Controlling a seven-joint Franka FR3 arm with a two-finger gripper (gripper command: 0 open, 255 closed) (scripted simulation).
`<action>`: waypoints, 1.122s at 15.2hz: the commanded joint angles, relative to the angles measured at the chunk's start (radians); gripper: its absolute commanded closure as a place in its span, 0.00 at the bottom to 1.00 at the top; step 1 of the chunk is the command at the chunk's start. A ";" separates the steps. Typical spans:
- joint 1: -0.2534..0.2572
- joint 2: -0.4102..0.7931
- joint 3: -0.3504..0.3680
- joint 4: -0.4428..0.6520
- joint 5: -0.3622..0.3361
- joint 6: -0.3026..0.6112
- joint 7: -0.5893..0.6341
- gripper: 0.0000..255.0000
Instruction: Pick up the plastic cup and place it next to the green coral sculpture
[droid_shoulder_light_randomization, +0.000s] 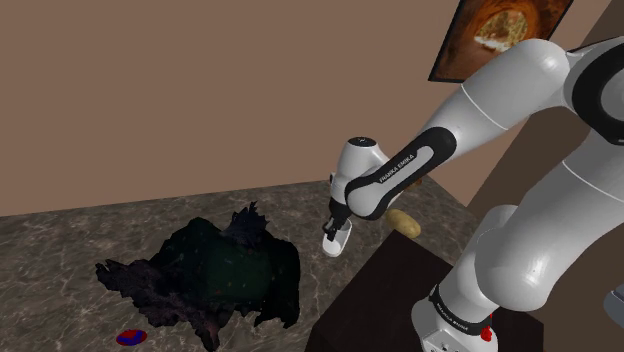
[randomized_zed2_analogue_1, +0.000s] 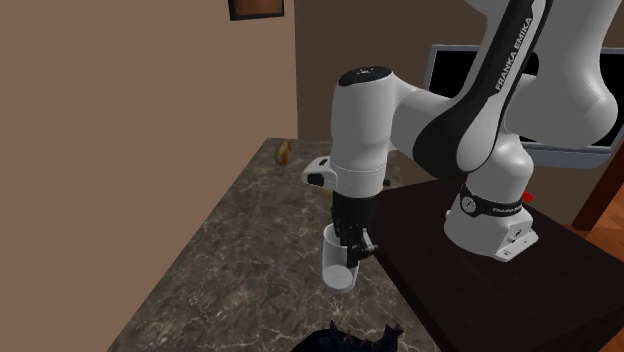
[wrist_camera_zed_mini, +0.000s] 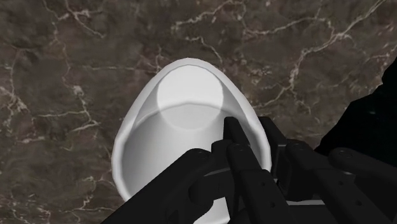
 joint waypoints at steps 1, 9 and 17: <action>0.000 0.000 0.000 0.000 0.000 0.001 0.000 1.00; 0.000 0.000 0.000 0.000 0.000 0.001 0.000 0.00; -0.010 -0.158 0.001 0.019 -0.022 -0.177 0.015 0.00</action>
